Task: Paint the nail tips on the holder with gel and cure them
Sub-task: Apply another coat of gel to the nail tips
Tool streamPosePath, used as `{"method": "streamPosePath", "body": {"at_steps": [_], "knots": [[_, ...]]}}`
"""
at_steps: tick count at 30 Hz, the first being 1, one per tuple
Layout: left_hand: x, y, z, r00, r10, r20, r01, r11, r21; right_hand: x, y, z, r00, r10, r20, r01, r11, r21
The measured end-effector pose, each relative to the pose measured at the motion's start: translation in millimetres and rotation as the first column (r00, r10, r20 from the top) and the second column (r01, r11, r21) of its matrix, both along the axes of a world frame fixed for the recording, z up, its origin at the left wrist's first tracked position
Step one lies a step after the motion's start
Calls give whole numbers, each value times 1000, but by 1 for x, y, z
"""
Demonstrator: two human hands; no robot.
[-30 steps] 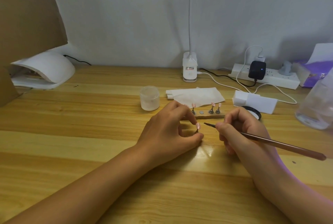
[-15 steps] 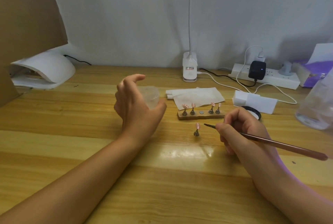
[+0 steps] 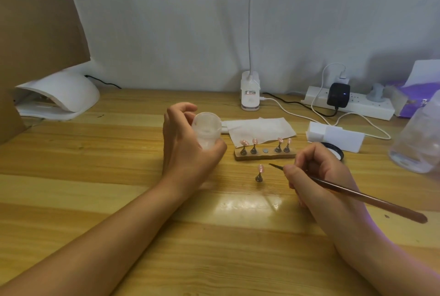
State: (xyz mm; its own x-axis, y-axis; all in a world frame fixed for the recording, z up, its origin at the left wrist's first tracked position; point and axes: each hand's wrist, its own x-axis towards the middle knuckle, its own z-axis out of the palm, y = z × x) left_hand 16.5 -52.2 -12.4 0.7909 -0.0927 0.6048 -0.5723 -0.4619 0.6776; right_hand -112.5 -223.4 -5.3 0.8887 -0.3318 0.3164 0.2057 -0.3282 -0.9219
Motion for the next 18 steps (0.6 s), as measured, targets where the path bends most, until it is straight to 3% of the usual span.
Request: {"method": "streamPosePath", "body": {"at_steps": [5, 8, 11, 15, 18], "knots": [[-16, -7, -1, 929, -134, 345, 74, 981, 181, -8, 10, 1, 970, -50, 236, 97, 977, -191], [-18, -7, -1, 890, -219, 400, 137, 965, 222, -11, 17, 3, 922, -29, 386, 174, 922, -346], [-20, -9, 0, 865, -285, 413, 197, 950, 242, -15, 22, 4, 905, 81, 419, 136, 875, -464], [-25, -9, 1, 808, -378, 453, 268, 919, 289, -18, 21, 5, 912, 168, 375, 7, 906, -423], [-30, -10, 2, 786, -422, 452, 292, 898, 329, -17, 20, 3, 922, 121, 367, 13, 940, -342]]}}
